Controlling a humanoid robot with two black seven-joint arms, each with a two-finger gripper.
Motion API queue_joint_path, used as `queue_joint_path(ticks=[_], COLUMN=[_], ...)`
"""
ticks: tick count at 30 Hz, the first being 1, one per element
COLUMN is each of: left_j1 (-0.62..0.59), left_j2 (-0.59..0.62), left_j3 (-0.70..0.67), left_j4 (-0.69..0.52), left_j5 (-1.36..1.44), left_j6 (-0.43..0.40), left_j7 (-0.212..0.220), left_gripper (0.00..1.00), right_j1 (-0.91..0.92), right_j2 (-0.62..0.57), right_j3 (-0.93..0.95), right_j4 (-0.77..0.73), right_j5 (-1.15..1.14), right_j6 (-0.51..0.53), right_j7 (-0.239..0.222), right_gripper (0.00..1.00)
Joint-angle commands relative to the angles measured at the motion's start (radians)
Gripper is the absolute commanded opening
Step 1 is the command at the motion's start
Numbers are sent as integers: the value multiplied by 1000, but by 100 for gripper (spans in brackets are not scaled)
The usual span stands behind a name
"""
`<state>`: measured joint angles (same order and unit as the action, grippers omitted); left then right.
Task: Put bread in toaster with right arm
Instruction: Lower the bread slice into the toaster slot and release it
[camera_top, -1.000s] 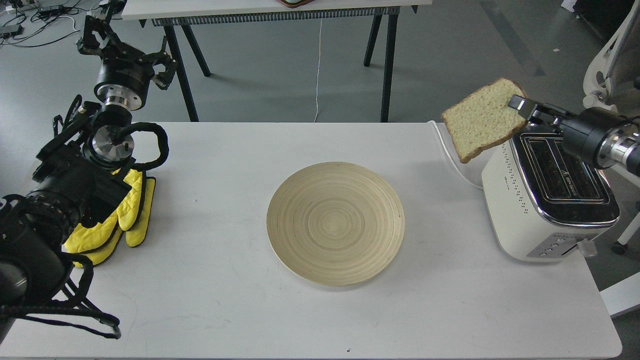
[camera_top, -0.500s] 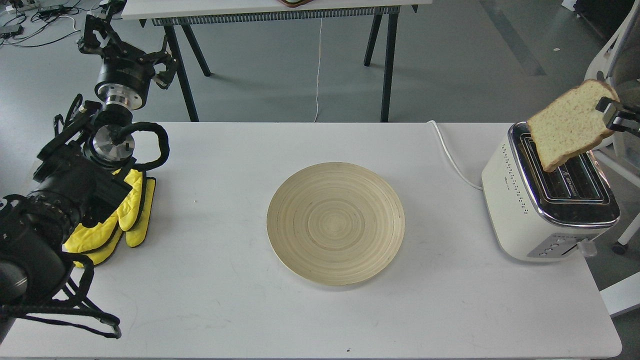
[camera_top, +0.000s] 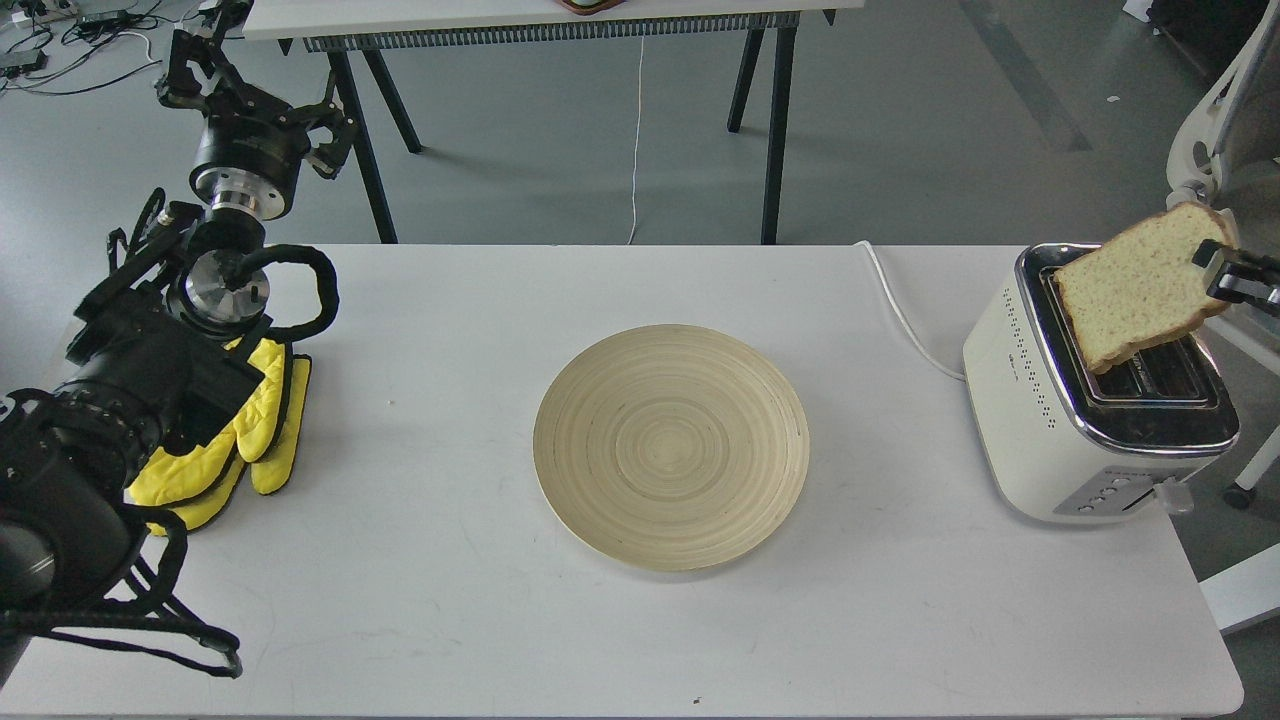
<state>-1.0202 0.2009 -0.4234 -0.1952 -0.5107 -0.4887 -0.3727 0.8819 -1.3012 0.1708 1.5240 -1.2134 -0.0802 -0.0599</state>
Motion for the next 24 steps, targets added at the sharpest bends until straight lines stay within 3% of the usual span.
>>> queue_joint_path(ticks=[1, 24], left_j1=[2, 2], left_j2=[0, 0], left_j3=[-1, -3], left_j4=[0, 0], left_j5=[0, 0], left_j6=[0, 0], left_j7=[0, 0], left_gripper=[100, 100], right_j1=[-11, -12], right_j2=[2, -38], right_j3=[-1, 3], right_j4=[1, 50], right_j5=[-2, -2], right_j6=[0, 0], right_j7=[0, 0], right_gripper=[6, 6])
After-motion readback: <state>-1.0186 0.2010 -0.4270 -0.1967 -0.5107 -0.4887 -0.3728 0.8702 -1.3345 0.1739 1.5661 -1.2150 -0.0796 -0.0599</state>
